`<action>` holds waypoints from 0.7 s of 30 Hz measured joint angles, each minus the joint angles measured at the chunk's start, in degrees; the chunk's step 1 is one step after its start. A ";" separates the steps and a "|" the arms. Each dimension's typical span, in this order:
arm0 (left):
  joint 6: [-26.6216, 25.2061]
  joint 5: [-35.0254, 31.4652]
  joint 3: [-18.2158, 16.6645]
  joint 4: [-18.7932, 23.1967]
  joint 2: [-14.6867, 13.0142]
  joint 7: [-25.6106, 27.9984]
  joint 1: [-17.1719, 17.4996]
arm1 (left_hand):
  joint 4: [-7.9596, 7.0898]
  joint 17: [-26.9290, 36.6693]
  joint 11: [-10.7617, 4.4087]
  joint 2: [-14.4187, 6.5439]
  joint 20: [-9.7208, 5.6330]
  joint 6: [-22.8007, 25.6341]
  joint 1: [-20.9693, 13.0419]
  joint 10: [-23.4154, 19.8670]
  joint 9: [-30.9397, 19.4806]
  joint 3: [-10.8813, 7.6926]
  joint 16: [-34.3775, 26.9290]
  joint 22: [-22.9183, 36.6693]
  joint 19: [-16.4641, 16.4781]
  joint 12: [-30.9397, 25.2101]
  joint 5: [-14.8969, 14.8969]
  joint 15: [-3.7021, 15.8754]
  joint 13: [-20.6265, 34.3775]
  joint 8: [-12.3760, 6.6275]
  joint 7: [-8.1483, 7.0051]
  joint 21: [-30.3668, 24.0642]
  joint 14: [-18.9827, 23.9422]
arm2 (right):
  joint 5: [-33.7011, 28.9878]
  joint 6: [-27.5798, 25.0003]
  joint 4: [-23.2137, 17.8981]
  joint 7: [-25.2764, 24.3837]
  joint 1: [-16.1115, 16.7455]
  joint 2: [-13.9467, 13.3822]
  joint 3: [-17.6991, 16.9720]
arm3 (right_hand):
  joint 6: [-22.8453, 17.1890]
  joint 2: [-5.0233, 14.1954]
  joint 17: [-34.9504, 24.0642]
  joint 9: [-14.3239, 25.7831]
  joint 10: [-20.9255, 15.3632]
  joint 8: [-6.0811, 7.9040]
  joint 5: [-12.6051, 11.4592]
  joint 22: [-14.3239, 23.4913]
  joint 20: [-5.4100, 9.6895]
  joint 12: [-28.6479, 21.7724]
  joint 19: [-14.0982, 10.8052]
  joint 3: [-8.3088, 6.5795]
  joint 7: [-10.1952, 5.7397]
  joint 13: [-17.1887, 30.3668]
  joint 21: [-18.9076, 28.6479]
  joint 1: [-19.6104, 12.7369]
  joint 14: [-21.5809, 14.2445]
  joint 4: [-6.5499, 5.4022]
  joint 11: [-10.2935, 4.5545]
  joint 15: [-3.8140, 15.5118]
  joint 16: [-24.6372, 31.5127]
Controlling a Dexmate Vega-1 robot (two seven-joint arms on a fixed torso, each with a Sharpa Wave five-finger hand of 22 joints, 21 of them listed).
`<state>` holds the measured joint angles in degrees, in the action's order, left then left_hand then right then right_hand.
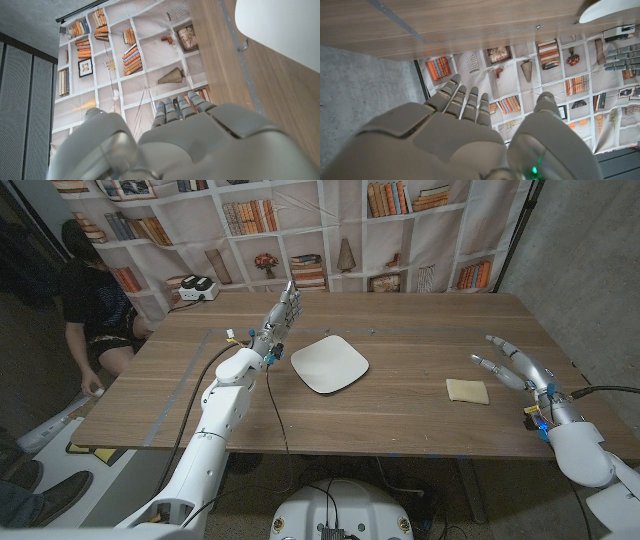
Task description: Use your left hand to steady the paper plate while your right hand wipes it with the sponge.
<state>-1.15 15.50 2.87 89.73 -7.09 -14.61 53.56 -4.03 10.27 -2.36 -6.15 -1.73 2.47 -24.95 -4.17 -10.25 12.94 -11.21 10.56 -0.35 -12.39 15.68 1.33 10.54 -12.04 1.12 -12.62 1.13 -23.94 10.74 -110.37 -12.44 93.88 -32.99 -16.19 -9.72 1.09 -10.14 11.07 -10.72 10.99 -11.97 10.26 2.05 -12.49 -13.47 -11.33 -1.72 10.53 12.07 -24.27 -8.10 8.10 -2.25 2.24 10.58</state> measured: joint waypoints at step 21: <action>-2.38 -0.19 0.25 4.37 -0.50 0.76 1.64 | -0.25 -0.01 0.00 -0.46 0.00 -0.01 -0.46 0.00 0.00 0.25 0.19 0.00 -0.61 0.39 -0.21 0.21 -0.01 0.00 0.00 0.35 -0.21 | -3.55 -8.66 -4.29 3.92 3.01 -5.83 0.53 | 2.42 0.31 0.00 0.00 1.12 0.00 -0.55 0.03 0.14 0.43 1.38 -1.49 2.10 0.00 -0.85 -5.13 1.98 1.48 2.58 -0.80 -0.23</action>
<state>-3.53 15.31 3.12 94.10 -7.59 -13.85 55.20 -4.28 10.26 -2.36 -6.61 -1.73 2.47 -25.41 -4.17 -10.25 13.19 -11.01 10.56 -0.96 -12.00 15.47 1.54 10.53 -12.05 1.12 -12.28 0.92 -27.49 2.08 -114.65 -8.53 96.89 -38.83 -15.66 -7.30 1.39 -10.14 11.07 -9.60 10.99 -12.52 10.28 2.19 -12.06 -12.10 -12.82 0.38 10.53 11.21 -29.40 -6.12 9.58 0.33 1.44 10.35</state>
